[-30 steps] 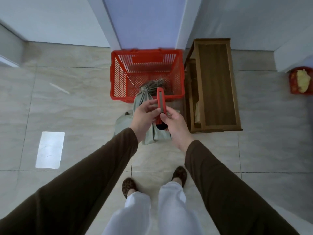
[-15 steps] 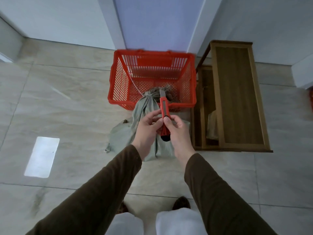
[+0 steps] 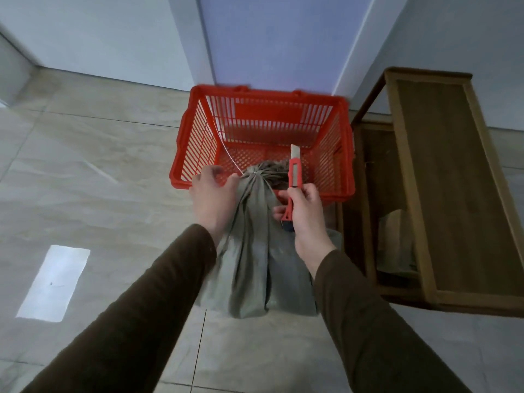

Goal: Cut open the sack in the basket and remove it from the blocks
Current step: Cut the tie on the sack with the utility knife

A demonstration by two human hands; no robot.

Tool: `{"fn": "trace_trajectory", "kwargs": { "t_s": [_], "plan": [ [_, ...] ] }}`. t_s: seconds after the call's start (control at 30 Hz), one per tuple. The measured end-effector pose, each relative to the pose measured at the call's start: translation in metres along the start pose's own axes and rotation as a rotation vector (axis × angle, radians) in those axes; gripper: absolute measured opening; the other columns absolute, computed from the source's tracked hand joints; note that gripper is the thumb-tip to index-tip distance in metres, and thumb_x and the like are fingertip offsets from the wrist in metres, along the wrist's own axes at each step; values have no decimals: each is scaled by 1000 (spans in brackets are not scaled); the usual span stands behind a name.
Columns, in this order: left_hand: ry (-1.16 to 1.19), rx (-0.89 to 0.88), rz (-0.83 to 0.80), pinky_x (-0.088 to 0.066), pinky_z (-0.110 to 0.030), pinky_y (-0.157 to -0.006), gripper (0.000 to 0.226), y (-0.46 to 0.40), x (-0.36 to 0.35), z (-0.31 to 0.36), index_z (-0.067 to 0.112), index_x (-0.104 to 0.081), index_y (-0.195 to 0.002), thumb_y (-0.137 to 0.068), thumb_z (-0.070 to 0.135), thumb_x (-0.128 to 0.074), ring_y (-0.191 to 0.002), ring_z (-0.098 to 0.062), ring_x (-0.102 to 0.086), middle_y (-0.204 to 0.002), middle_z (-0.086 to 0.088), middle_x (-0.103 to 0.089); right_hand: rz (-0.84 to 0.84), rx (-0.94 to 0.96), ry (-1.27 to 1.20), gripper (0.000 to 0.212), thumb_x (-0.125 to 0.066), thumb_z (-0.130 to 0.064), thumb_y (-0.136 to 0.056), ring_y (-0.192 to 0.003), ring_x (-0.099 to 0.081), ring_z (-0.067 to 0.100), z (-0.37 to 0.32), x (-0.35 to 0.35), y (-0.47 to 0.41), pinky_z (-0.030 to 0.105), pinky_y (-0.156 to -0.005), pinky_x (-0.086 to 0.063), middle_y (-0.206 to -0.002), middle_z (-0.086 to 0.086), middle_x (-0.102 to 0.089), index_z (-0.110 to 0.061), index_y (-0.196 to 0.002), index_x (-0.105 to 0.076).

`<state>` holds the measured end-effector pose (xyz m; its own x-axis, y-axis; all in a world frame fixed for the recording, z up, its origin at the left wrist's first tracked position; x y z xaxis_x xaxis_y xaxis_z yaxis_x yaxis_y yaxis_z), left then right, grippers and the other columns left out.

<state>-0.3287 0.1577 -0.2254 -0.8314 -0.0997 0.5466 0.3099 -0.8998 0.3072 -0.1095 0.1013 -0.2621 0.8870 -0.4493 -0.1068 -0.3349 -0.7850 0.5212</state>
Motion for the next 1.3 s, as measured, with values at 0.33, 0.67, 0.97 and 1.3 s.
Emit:
{"fn": "trace_trajectory", "kwargs": {
  "t_s": [0.33, 0.67, 0.97, 1.3],
  "plan": [
    [584, 195, -346, -66, -38, -74, 46, 16, -41, -26, 14, -64, -134, -95, -10, -58, -91, -25, -80, -109, -13, -79, -49, -73, 5, 34, -81, -32, -90, -56, -57, 9, 6, -29, -8, 22, -49, -50, -91, 0, -64, -16, -114, -63],
    [708, -28, -330, -57, -51, -104, 64, 62, -1, 13, 37, -40, -149, -93, 41, -71, -120, -29, -72, -135, -14, -69, -294, 28, -185, 24, -78, -9, -90, -100, -79, 27, -20, -49, 46, 29, -78, -63, -107, 12, -82, -15, -113, -79],
    [773, -254, -712, -58, -33, -101, 57, 66, -11, 39, 42, -46, -155, -102, 36, -66, -131, -25, -67, -138, -8, -71, -491, 46, -171, 30, -73, -4, -82, -105, -77, 31, -30, -50, 51, 35, -83, -62, -113, 18, -79, -20, -106, -82],
    [1111, -60, -723, -59, -37, -101, 56, 82, -37, 30, 10, -46, -151, -99, 5, -64, -120, -28, -71, -129, -17, -71, -456, 73, -430, 17, -73, -4, -84, -102, -77, 31, -28, -61, 61, 37, -82, -63, -109, 19, -79, -15, -97, -78]
  ]
}}
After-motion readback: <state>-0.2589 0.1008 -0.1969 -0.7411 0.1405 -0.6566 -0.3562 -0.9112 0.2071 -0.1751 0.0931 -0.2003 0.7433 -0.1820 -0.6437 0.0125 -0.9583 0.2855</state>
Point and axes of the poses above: each hand's wrist, its own y-axis away from the middle knuckle, its own x-axis out of the back of the hand, z = x × y, the point moved 10 cm from there along -y, towards the middle knuckle
